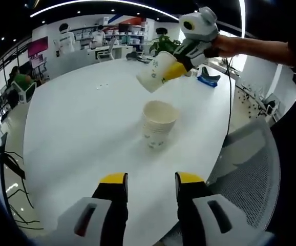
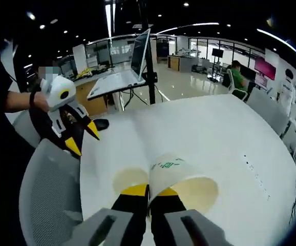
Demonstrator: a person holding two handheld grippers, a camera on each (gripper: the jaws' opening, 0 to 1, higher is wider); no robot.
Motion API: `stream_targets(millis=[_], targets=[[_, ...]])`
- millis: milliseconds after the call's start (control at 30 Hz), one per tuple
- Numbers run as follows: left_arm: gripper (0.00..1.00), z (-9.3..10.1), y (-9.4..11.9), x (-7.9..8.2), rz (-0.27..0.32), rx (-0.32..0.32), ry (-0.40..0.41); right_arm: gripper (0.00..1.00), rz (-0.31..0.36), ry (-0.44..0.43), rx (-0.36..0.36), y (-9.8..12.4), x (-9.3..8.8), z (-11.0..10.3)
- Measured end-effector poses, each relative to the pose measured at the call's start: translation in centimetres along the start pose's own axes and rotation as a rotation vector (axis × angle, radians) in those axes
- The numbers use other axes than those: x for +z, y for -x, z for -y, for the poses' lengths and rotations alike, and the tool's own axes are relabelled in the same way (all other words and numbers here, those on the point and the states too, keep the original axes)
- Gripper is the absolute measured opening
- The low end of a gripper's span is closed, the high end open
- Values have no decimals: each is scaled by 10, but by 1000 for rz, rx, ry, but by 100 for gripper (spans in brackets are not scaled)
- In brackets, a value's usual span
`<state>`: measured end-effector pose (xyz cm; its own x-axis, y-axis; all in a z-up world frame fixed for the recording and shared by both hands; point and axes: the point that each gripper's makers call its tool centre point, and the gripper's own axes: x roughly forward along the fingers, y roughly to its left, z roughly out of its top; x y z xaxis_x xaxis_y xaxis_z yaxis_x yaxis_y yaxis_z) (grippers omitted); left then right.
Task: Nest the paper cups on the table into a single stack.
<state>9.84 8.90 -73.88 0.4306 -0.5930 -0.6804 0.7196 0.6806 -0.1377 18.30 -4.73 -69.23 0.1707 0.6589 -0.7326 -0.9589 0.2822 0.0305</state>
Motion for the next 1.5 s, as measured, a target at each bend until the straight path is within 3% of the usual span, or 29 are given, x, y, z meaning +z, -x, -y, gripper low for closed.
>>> stream_targets(millis=[433,1133,1500], targets=[[35,-2,2,-4,-1,9,11,0,-121,161,94,-19,-5,-31],[34,-3,5,-7,9,14,26,0,-228,312,149,-19,-10,-47],[34,2,6,-11,7,8,30,0,-344,420,183,-25,-24,-56]])
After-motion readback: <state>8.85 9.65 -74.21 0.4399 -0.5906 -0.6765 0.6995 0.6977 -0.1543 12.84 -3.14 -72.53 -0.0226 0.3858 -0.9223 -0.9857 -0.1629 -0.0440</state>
